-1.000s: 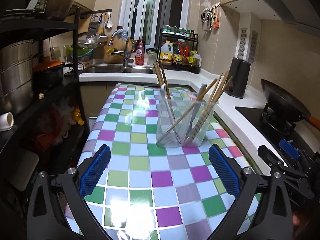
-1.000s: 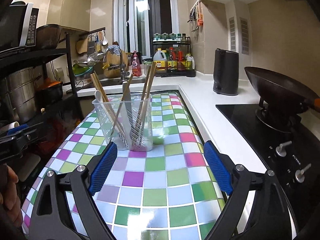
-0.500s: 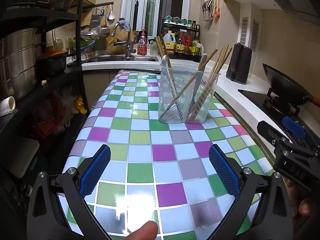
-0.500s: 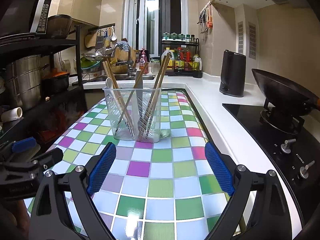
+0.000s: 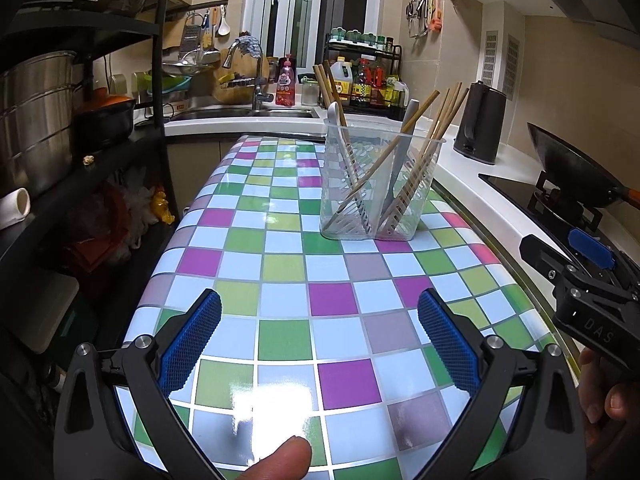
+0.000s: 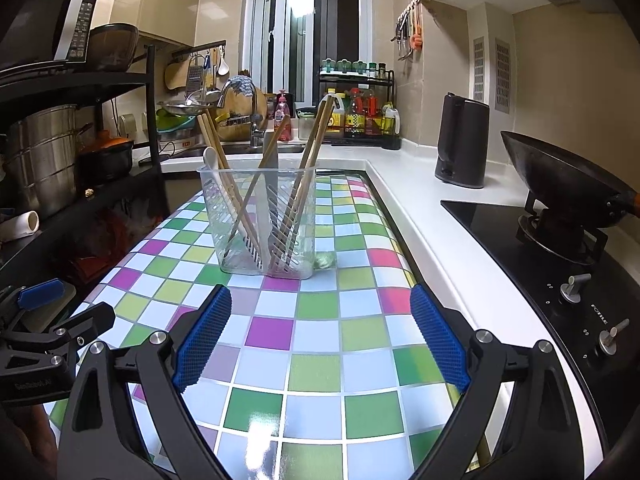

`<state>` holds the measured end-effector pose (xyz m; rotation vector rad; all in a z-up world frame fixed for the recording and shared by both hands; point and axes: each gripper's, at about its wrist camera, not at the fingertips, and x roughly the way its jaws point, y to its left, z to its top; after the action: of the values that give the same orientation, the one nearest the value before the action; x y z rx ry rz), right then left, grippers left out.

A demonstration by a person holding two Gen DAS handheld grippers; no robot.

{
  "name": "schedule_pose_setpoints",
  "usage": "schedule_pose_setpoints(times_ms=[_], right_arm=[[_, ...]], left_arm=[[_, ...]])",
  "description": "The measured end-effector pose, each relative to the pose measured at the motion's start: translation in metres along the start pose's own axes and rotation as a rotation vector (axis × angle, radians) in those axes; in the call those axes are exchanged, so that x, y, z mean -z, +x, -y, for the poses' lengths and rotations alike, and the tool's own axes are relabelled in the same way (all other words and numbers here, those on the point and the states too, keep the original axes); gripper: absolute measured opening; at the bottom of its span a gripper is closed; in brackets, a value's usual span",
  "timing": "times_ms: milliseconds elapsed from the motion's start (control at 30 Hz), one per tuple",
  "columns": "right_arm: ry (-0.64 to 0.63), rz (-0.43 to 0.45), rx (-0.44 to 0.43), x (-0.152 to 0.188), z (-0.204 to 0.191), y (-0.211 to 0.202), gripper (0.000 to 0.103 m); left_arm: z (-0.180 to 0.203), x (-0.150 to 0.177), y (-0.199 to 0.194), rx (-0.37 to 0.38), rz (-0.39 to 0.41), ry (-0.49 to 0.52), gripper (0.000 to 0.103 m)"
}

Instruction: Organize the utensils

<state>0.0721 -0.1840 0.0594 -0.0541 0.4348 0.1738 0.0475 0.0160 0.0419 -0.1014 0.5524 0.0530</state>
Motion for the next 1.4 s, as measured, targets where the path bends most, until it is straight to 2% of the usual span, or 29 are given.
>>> schedule_pose_setpoints(times_ms=[1400], right_arm=[[0.006, -0.001, 0.002, -0.0017, 0.003, -0.0007, 0.091]], left_arm=[[0.005, 0.0001, -0.0072, -0.001, -0.003, 0.017, 0.096]])
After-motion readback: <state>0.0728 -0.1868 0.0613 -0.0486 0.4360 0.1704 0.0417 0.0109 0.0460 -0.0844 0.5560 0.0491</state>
